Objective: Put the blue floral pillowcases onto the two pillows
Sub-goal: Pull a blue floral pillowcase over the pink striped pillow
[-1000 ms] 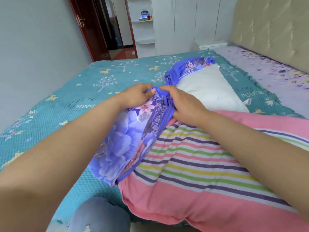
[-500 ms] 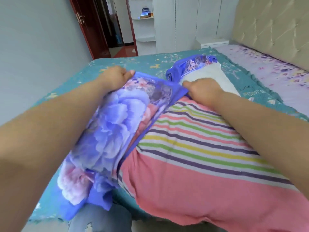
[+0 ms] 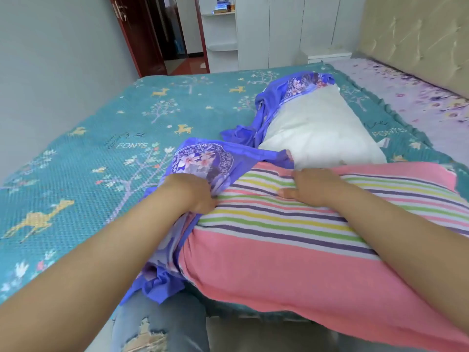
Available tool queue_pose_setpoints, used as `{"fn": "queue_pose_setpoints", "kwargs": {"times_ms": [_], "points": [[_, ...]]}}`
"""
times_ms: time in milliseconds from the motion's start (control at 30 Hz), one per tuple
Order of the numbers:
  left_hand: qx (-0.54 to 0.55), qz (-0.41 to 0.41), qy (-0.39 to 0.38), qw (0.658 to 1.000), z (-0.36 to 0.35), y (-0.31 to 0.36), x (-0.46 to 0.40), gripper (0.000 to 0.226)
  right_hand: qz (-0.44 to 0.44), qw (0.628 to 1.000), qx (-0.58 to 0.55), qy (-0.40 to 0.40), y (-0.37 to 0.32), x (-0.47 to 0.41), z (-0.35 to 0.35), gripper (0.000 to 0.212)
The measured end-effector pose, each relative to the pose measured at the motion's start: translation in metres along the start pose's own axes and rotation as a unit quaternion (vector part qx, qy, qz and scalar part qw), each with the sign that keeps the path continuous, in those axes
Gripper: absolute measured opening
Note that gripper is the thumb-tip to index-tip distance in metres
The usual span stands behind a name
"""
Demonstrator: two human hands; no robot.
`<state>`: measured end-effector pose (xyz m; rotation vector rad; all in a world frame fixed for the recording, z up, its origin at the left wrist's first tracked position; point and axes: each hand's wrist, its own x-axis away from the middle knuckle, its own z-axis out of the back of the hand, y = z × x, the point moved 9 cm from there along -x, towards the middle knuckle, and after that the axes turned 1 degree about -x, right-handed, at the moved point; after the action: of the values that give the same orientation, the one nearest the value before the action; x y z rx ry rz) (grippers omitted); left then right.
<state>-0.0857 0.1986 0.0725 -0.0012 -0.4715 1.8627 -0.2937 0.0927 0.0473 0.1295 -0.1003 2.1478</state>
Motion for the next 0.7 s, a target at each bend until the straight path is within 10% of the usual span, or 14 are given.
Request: {"fn": "queue_pose_setpoints", "kwargs": {"times_ms": [300,467,600,700], "points": [[0.301,0.065,0.224,0.925,0.07,-0.025,-0.019,0.046,-0.009,0.938,-0.029,0.346,-0.008,-0.014,0.126,0.049],[0.276,0.078,0.191,0.939,0.052,-0.032,-0.051,0.03,-0.093,0.974,-0.006,0.209,0.006,-0.057,0.099,0.04],[0.249,0.138,0.218,0.933,-0.016,-0.04,-0.047,0.035,0.098,0.963,-0.182,0.172,-0.087,-0.017,0.031,0.032],[0.28,0.168,0.285,0.901,-0.031,-0.053,-0.032,0.036,0.114,0.933,-0.323,-0.112,-0.147,0.025,-0.053,0.051]]}}
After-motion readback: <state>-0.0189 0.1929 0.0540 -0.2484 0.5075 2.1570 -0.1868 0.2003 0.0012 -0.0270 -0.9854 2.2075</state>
